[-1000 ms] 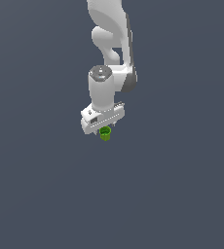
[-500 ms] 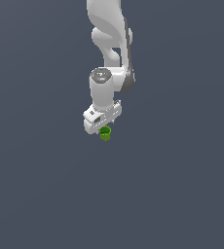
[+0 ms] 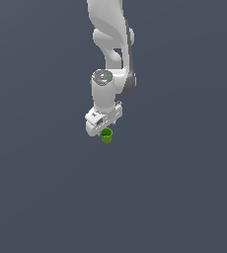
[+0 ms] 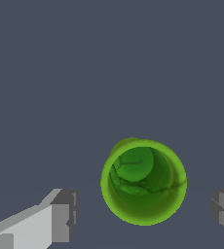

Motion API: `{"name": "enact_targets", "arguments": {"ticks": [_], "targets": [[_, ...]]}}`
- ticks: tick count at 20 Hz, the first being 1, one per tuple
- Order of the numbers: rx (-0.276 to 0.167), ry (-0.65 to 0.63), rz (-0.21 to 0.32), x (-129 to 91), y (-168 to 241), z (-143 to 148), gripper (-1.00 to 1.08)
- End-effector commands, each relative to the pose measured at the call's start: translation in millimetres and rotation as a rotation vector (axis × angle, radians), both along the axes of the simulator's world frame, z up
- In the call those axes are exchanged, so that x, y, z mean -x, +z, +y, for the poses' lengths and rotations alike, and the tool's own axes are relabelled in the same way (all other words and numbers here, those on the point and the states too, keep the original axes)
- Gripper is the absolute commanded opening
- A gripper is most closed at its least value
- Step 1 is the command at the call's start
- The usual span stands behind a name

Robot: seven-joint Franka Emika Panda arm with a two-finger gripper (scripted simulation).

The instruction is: Pick up the object and move it to a goal position.

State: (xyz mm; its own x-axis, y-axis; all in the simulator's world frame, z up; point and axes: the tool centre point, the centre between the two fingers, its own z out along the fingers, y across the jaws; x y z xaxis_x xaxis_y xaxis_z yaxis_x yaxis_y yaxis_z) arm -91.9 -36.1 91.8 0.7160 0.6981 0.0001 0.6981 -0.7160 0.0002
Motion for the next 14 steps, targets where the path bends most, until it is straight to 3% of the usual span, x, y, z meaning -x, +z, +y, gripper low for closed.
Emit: {"name": "enact_targets", "arguments": {"ticks": [1, 14], "targets": [[0.000, 0.001, 0.000, 0, -4, 0, 1.00], [0.000, 0.005, 0.000, 1, -48, 0, 1.00]]}}
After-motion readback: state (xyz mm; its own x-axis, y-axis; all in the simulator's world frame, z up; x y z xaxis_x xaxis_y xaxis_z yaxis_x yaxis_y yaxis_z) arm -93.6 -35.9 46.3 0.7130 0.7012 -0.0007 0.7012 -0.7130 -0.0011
